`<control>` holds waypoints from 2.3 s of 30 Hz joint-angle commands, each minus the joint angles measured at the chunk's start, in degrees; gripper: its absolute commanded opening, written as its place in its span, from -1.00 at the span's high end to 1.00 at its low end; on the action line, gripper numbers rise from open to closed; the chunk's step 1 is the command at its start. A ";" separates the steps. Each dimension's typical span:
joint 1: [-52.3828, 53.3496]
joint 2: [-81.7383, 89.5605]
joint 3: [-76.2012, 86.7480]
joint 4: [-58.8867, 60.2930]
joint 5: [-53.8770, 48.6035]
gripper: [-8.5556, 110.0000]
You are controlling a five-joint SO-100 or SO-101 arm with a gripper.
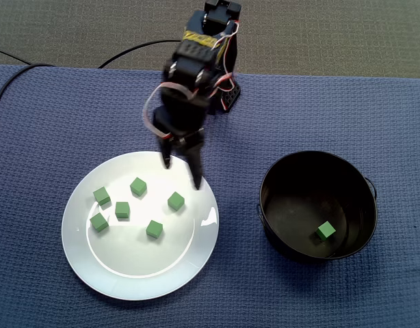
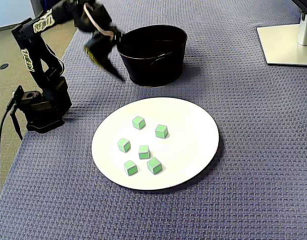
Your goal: Pick up the items on the white plate and put them in the black container.
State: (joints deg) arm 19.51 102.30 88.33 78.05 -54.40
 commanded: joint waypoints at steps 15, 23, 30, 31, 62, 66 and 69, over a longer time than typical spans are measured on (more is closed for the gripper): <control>2.81 -21.80 0.62 -6.15 -11.07 0.37; -0.44 -27.07 -0.35 -8.17 -9.76 0.38; -1.23 -30.76 -1.05 -9.76 -9.32 0.40; -1.14 -31.11 -1.32 -9.84 -9.58 0.41; -3.34 -19.25 -3.60 -3.96 0.97 0.86; -4.92 -5.10 -10.72 3.69 11.16 0.86; -7.65 5.19 -13.36 4.04 18.37 0.86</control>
State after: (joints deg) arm 14.41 93.25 80.42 80.51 -43.77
